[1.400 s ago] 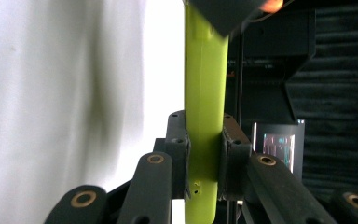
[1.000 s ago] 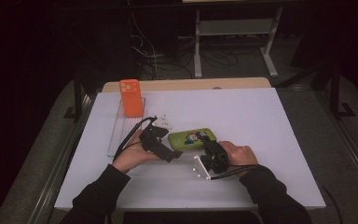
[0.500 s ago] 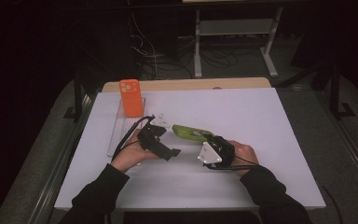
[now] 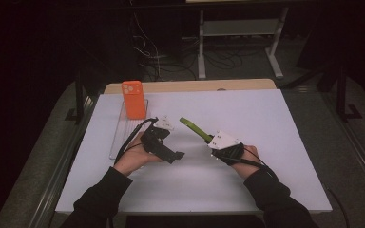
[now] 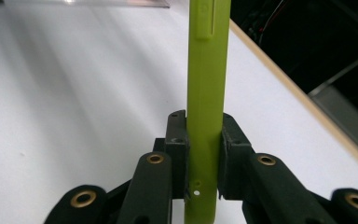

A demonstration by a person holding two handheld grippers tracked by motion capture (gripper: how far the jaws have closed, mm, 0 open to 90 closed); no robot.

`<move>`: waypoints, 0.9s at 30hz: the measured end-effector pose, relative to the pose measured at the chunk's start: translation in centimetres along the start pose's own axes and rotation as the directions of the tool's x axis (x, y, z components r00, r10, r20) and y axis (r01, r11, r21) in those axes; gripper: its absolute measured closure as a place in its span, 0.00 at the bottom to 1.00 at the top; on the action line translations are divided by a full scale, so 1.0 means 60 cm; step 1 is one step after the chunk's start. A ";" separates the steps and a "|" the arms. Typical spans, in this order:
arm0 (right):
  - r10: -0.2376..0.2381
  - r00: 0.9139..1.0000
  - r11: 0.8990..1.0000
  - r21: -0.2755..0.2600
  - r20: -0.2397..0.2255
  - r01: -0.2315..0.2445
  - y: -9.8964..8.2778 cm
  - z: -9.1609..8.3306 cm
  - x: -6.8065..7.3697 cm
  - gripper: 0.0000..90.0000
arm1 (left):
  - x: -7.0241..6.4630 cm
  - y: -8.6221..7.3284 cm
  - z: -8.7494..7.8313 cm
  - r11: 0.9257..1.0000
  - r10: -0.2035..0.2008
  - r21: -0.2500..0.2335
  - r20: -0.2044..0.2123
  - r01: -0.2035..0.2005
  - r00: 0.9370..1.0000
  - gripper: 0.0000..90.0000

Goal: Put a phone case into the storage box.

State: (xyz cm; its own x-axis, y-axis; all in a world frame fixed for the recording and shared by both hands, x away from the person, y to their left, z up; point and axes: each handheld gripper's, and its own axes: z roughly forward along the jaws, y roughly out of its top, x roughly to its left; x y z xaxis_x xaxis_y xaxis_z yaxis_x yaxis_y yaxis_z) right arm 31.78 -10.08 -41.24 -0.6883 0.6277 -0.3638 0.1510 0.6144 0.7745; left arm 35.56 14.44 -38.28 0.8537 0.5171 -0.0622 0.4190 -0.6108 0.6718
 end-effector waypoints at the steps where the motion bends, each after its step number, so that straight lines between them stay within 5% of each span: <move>1: 0.025 1.000 1.000 -0.001 -0.013 -0.025 0.000 0.000 -0.002 0.84 | 0.000 0.000 0.000 1.000 -0.001 0.000 0.000 0.001 1.000 0.00; 5: 0.110 0.992 0.994 0.000 -0.054 -0.110 -0.001 -0.001 -0.010 0.84 | 0.003 0.000 -0.002 1.000 0.017 0.013 -0.002 -0.017 1.000 0.00; 10: 0.211 0.973 0.977 0.007 -0.098 -0.211 -0.002 0.001 -0.020 0.84 | 0.005 0.000 -0.004 1.000 0.003 0.003 0.001 -0.003 1.000 0.00; 16: 0.326 0.934 0.945 0.018 -0.145 -0.327 -0.007 0.003 -0.033 0.85 | 0.009 0.002 -0.006 1.000 -0.015 -0.022 -0.007 0.015 1.000 0.00; 18: 0.381 0.909 0.923 0.014 -0.169 -0.384 -0.007 0.004 -0.033 0.84 | 0.010 0.003 -0.007 0.998 -0.040 -0.043 -0.004 0.040 0.999 0.00; 20: 0.406 0.896 0.912 0.009 -0.179 -0.411 -0.008 0.004 -0.035 0.84 | 0.014 0.004 -0.009 0.996 -0.054 -0.065 0.002 0.054 0.999 0.00; 27: 0.430 0.883 0.899 -0.005 -0.190 -0.439 -0.005 0.001 -0.032 0.85 | 0.022 0.013 -0.012 0.973 -0.146 -0.172 0.045 0.151 0.988 0.00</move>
State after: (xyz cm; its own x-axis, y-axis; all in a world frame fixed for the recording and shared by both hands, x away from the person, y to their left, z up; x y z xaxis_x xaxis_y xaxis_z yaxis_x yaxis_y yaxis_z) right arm 33.08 -11.44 -40.78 -0.6776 0.7271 0.1104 0.4344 0.2746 0.8579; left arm 36.83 15.07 -37.32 0.7966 0.5731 -0.1924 0.4835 -0.4130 0.7718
